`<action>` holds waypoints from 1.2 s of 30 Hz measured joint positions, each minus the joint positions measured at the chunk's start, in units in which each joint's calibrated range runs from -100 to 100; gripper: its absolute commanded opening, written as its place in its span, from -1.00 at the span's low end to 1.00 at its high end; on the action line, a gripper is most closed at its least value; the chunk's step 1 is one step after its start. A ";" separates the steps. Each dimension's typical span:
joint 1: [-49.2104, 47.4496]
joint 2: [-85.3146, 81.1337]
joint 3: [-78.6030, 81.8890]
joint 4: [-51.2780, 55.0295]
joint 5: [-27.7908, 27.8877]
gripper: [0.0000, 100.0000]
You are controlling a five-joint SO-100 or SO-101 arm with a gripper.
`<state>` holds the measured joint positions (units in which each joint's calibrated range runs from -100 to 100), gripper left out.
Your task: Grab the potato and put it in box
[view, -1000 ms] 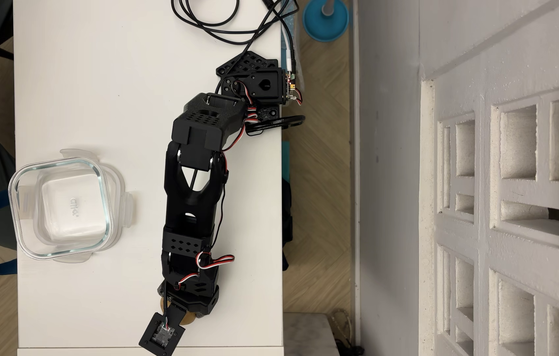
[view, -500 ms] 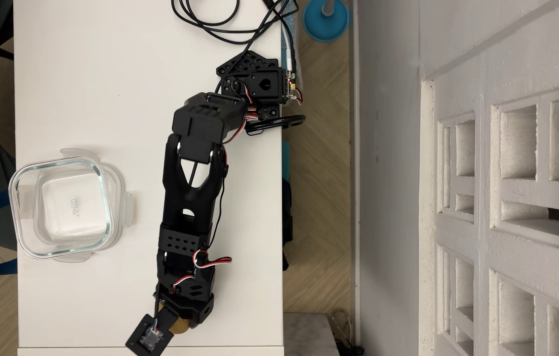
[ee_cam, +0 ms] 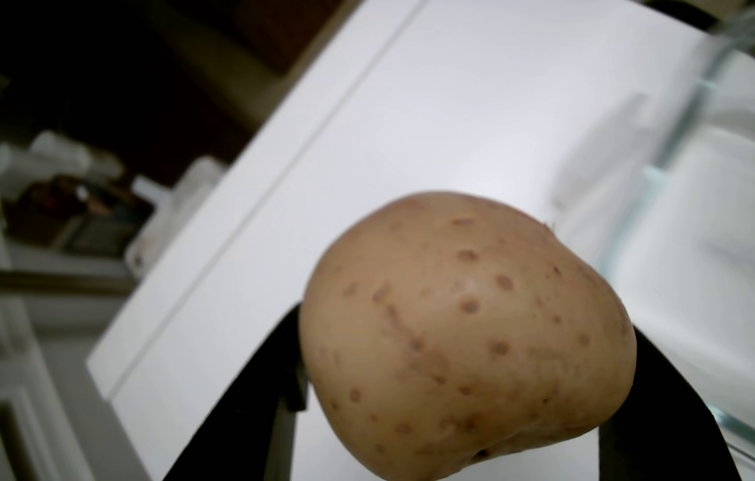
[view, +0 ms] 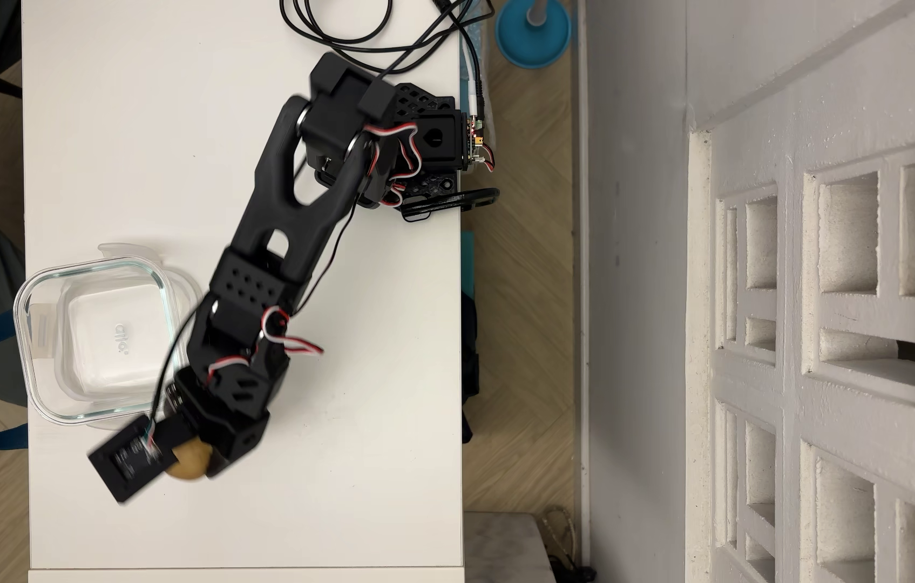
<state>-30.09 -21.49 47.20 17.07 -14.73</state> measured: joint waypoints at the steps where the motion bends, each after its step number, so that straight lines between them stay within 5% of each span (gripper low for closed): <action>1: 2.51 -2.76 2.35 0.00 0.00 -0.76; 14: 32.05 -22.64 14.53 -0.44 -0.10 -0.76; 20: 41.32 -22.00 18.50 -9.05 0.63 -0.75; 36: 36.29 -1.66 20.40 -25.37 9.38 -0.74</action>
<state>6.21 -23.15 67.60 -8.29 -5.35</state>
